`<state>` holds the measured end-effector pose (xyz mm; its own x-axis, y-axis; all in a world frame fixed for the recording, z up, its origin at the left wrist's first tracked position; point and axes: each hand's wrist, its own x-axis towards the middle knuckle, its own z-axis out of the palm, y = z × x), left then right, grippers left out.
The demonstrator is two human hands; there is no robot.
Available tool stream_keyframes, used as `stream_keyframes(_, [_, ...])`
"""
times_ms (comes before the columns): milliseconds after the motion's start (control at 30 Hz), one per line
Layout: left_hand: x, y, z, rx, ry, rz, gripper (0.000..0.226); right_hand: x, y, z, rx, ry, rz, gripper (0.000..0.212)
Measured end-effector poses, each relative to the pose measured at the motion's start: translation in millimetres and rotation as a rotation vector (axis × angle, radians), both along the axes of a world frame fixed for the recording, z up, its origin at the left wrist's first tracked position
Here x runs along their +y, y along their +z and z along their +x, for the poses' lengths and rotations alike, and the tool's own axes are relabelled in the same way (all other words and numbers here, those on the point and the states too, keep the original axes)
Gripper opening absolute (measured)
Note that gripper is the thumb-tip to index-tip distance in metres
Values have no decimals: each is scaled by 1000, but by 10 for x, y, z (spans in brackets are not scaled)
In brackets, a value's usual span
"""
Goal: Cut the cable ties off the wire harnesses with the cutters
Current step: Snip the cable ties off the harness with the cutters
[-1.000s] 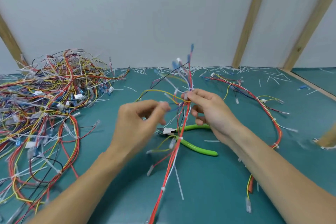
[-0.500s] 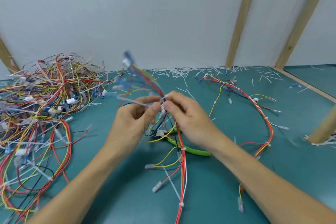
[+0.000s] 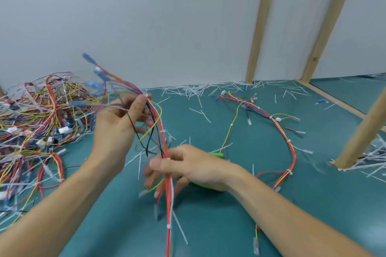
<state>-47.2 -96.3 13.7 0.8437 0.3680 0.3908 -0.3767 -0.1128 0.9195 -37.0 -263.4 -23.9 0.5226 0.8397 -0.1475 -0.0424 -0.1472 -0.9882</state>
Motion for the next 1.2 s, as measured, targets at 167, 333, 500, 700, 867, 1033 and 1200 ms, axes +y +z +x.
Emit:
stream_keyframes(167, [-261, 443, 187, 5, -116, 173, 14, -121, 162, 11, 44, 257, 64, 27])
stream_keyframes(333, [-236, 888, 316, 3, -371, -83, 28, -249, 251, -89, -146, 642, 10, 26])
stream_keyframes(500, [-172, 1195, 541, -36, -255, -161, 21, -267, 254, 52, -119, 550, 87, 26])
stream_keyframes(700, [-467, 1554, 979, -128, 21, -261, 18, -1001, 374, 701, 190, -277, 469, 21])
stream_keyframes(867, [-788, 1677, 1362, -160, 0, -166, 14, -1172, 261, 973, -455, -1236, -78, 27])
stream_keyframes(1033, [-1132, 1532, 1741, 45, -141, -158, 17, -1307, 416, 886, -715, -1496, -364, 29])
stream_keyframes(1200, [-1488, 847, 2015, 381, -288, -173, 22, -1412, 579, 801, -852, -1507, -440, 26])
